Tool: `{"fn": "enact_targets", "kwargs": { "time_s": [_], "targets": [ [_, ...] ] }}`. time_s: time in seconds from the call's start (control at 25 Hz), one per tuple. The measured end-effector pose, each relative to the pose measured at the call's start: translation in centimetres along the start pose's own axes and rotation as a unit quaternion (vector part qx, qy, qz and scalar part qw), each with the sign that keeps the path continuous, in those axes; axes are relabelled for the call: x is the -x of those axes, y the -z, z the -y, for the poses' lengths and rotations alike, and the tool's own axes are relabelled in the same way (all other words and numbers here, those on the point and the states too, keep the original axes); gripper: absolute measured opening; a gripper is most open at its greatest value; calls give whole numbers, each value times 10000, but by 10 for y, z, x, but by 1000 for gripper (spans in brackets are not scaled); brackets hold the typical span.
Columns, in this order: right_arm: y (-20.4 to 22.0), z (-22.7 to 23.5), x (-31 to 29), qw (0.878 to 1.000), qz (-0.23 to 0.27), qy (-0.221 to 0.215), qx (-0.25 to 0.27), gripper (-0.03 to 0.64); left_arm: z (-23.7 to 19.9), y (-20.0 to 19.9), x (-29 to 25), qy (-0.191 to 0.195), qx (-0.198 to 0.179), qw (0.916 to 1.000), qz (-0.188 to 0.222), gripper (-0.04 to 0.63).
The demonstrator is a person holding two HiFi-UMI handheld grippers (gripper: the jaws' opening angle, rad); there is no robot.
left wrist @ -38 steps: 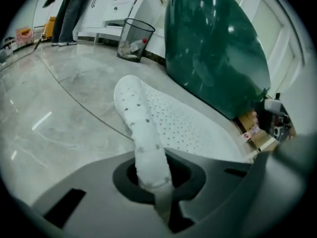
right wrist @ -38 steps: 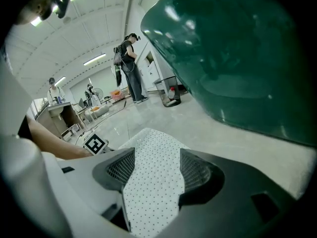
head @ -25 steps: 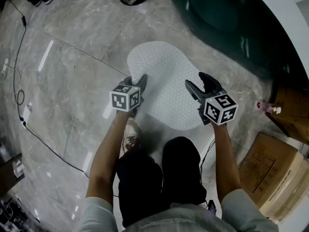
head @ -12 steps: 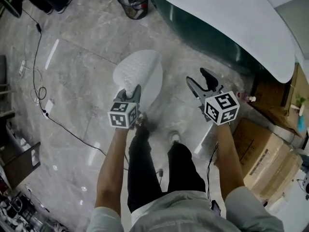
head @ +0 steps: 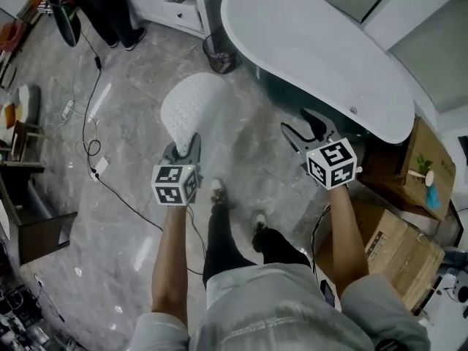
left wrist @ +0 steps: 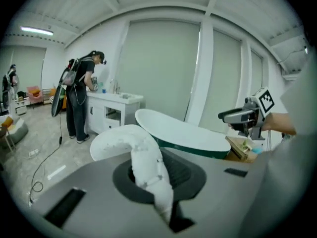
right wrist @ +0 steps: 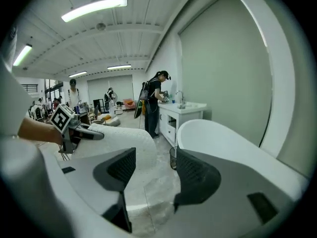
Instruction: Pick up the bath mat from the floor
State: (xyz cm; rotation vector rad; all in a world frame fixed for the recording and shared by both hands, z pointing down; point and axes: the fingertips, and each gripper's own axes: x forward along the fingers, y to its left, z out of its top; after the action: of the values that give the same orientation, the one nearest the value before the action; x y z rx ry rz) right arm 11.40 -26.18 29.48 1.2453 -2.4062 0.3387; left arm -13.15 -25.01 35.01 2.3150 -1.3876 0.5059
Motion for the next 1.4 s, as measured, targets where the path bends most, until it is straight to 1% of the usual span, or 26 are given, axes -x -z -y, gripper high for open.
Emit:
{"fn": "enact_targets", "kwargs": {
  "time_s": [0.12, 0.2, 0.24, 0.28, 0.36, 0.48, 0.6, 0.76, 0.92, 1.16, 1.28, 1.4],
  "targets": [
    [-45, -10, 43, 9992, 323, 17, 232, 249, 9, -51, 53, -224, -57, 9985, 493, 32],
    [-74, -14, 67, 9976, 571, 47, 396, 244, 16, -79, 84, -462, -284, 9958, 742, 32],
    [-88, -16, 79, 9965, 694, 66, 460, 228, 21, -92, 97, -572, -412, 9939, 846, 32],
    [-100, -19, 91, 9954, 810, 85, 502, 205, 28, -105, 111, -639, -507, 9921, 953, 32],
    [-121, -29, 117, 9932, 1023, 98, 545, 130, 44, -125, 138, -659, -623, 9890, 1166, 32],
    [-144, -44, 153, 9891, 1331, -5, 636, 103, 66, -149, 175, -676, -797, 9838, 1455, 32],
    [-161, -50, 186, 9849, 1570, -26, 733, 38, 85, -171, 201, -761, -950, 9786, 1661, 32],
    [-176, -62, 215, 9805, 1743, -40, 910, 17, 102, -188, 232, -786, -984, 9746, 1854, 32],
    [-190, -72, 237, 9746, 1942, -1, 1115, 15, 121, -199, 257, -744, -1175, 9709, 1952, 32],
    [-198, -96, 261, 9693, 1992, -239, 1420, 15, 150, -208, 289, -614, -1460, 9636, 2155, 32],
    [-201, -101, 275, 9662, 2140, -321, 1399, 14, 164, -210, 298, -544, -1507, 9622, 2203, 32],
    [-199, -105, 279, 9662, 2107, -321, 1448, 14, 173, -209, 303, -469, -1479, 9629, 2207, 32]
  ]
}}
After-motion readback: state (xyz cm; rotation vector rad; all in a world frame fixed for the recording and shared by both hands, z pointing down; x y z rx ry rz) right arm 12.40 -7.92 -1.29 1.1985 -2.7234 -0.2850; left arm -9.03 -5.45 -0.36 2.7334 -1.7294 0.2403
